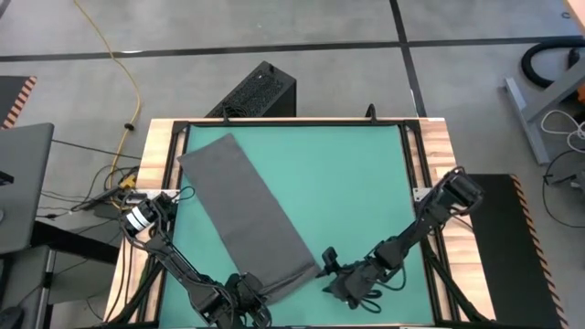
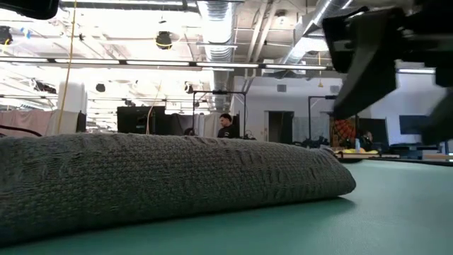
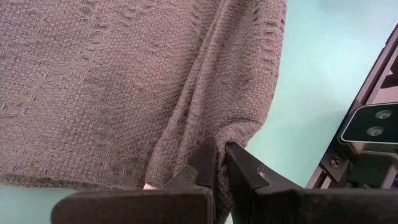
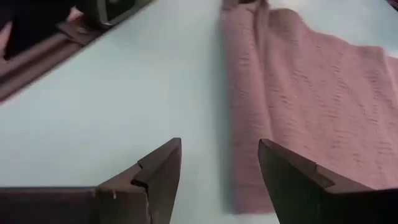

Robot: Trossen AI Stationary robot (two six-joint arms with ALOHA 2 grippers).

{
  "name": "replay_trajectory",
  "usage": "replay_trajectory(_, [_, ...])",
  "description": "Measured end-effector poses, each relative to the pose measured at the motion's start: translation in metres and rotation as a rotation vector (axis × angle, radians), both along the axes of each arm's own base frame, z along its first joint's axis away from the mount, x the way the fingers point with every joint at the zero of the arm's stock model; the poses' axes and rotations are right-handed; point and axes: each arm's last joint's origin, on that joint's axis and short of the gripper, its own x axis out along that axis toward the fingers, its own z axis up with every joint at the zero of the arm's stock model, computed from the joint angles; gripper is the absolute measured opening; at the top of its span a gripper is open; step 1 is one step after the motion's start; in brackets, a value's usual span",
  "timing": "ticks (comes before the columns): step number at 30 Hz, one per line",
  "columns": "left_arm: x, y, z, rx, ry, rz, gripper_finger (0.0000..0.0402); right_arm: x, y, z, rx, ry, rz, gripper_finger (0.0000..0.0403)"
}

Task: Roll towel
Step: Roll the gray towel

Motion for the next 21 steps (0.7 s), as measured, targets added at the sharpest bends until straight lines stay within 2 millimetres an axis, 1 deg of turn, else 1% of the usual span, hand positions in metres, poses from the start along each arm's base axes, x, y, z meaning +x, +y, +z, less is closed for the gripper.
replay_trajectory(4, [0.0, 0.0, 0.0, 0.0, 0.0, 0.0, 0.0, 0.001, 0.002, 0.002, 0.017, -0.018, 0.005, 0.024])
replay_trajectory(9, [0.0, 0.0, 0.0, -0.001, -0.001, 0.0, 0.0, 0.008, -0.004, -0.015, -0.011, 0.016, -0.016, 0.024])
replay_trajectory(13, [0.001, -0.001, 0.0, -0.003, -0.006, -0.004, 0.0, 0.014, -0.008, -0.024, -0.021, 0.021, -0.03, 0.024])
replay_trajectory(21, [0.001, -0.001, 0.001, -0.002, -0.018, 0.002, 0.0, 0.022, -0.019, -0.031, -0.03, 0.044, -0.059, 0.024])
